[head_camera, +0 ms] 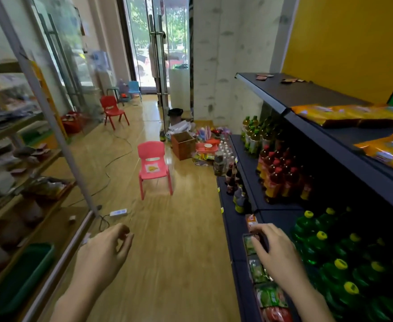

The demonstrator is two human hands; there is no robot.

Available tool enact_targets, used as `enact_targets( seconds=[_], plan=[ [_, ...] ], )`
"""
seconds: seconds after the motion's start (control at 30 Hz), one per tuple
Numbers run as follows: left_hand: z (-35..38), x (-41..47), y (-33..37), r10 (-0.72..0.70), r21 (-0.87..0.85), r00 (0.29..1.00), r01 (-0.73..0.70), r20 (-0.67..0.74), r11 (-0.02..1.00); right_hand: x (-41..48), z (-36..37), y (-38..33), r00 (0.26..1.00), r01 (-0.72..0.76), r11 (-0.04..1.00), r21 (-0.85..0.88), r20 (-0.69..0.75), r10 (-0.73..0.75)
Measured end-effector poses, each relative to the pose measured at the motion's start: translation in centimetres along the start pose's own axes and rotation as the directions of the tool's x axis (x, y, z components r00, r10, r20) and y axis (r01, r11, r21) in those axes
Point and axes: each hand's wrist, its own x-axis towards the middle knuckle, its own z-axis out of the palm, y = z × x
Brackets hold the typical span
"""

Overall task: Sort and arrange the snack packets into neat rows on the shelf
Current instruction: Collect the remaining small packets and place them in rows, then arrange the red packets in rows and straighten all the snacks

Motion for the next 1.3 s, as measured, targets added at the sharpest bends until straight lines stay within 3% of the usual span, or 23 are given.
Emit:
enact_targets(
  seconds=[0.23,0.4,0.57,0.67,1.0,1.3],
  plan=[
    [4.1,11.3,-2.4,0.001,0.014,0.989,-0.003,0.15,1.0,11.3,4.0,-1.3,0.997,-0.033,0.998,-0.046,0.066,0.036],
    [6.0,23.8,-5.1,0.007,0.039,0.998,-0.009,0.063,0.999,21.5,6.7,-3.6,0.996,-0.092,0.993,-0.068,0.017,0.093],
    [5.5,36.3,-5.1,0.15,0.054,0.988,-0.148,-0.037,0.988,31.1,7.5,-5.9,0.988,-0.135,0.988,-0.076,-0.087,0.128],
    [6.0,42.2,-4.2,0.221,0.038,0.975,-0.22,-0.017,0.975,35.5,7.2,-6.3,0.978,-0.177,0.982,-0.069,-0.126,0.168],
    [12.3,59.9,1.8,0.401,-0.095,0.914,-0.395,0.059,0.914,49.4,7.1,-4.1,0.954,-0.267,0.96,-0.087,-0.167,0.25],
    [15.5,79.2,13.3,0.59,-0.158,0.806,-0.589,-0.046,0.793,66.1,2.4,-0.7,0.896,-0.266,0.962,-0.057,-0.382,0.225]
  ],
)
